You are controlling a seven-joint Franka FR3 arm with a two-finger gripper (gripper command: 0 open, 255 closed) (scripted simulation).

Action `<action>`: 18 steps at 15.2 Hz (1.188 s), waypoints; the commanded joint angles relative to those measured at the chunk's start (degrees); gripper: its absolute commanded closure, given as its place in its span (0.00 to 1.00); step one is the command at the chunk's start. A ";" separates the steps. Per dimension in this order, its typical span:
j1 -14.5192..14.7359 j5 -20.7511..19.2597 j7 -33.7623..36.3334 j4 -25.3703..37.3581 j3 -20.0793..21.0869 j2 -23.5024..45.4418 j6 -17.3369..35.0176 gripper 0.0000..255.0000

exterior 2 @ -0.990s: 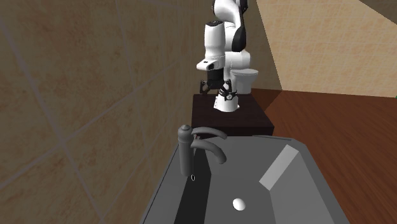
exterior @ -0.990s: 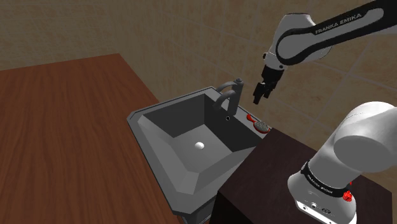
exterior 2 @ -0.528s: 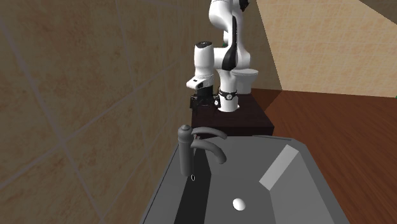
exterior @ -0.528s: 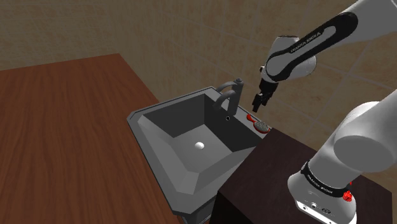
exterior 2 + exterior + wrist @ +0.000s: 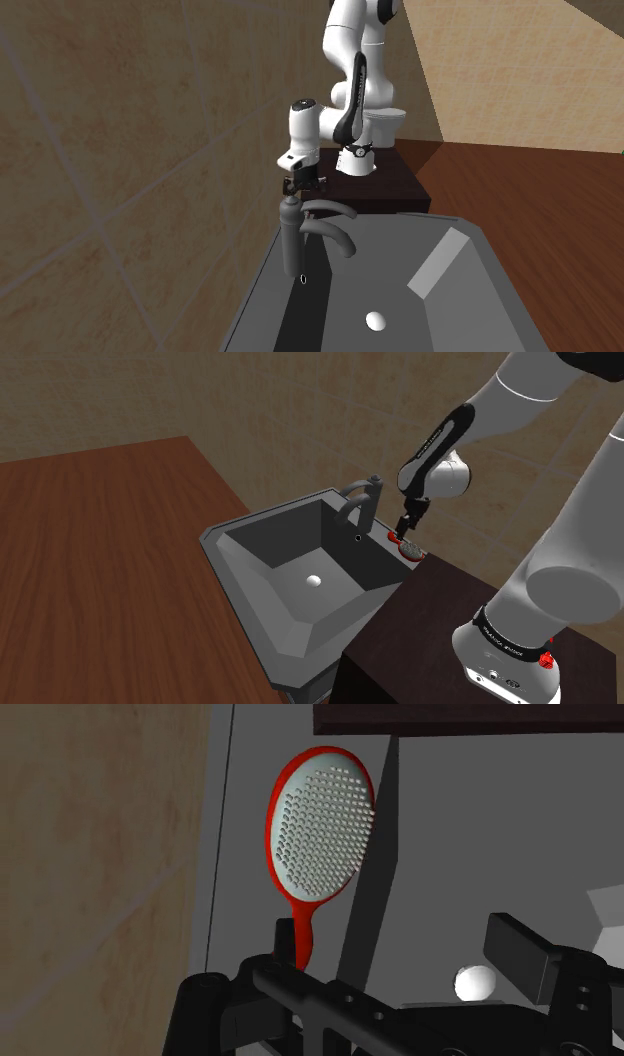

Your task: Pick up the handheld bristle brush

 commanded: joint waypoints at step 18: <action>-11.89 18.32 -16.63 7.16 13.27 17.90 9.68 1.00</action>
